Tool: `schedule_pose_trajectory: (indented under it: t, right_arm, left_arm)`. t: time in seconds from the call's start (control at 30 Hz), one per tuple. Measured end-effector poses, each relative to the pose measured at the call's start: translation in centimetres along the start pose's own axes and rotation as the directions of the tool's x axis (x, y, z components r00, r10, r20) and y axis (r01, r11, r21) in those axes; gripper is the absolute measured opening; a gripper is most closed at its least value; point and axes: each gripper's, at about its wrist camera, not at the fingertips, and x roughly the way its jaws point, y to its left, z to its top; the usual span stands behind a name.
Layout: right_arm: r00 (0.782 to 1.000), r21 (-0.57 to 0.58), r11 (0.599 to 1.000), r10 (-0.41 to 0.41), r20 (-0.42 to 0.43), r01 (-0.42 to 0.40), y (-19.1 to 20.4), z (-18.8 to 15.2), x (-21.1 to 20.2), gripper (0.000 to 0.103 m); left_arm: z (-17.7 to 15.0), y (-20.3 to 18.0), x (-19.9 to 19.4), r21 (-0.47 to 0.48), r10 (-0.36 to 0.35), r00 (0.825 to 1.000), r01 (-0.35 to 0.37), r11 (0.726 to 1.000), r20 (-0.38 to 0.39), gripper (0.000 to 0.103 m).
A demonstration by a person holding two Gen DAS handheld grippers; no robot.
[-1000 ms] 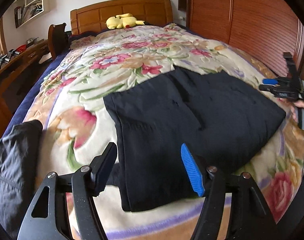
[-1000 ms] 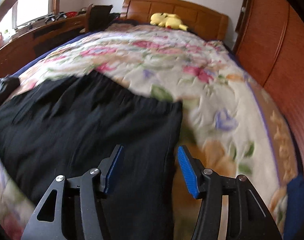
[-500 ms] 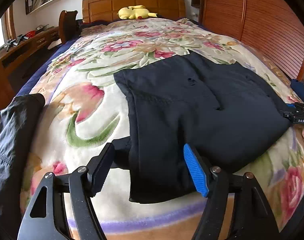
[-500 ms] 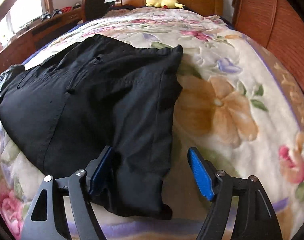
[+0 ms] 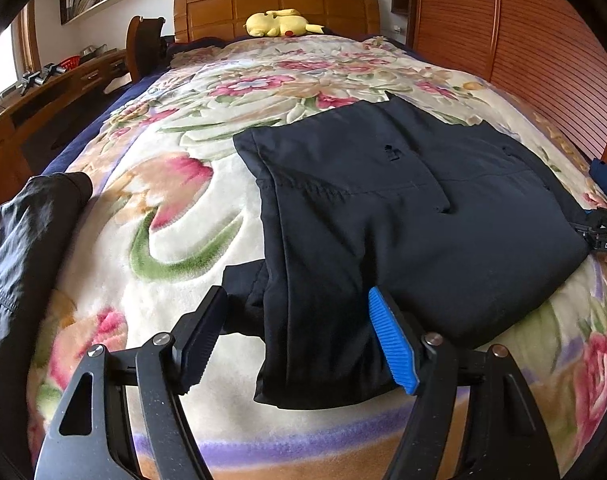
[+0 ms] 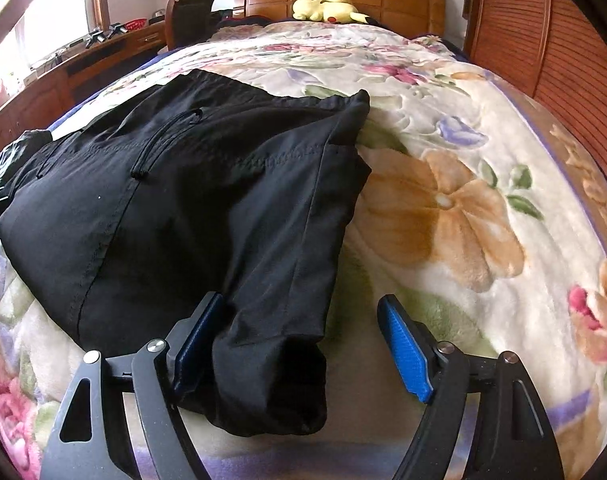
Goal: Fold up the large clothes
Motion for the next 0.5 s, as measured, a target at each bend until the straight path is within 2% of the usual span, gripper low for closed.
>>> schedule_pose_trajectory:
  t: [0.5]
  right_arm:
    - [1.0,0.011,1.0,0.008,0.016,-0.008,0.07,-0.45,-0.41,0.08]
  left_arm:
    - [-0.03,0.27,-0.31,-0.018,0.011,1.0,-0.011,1.0,-0.015,0.074]
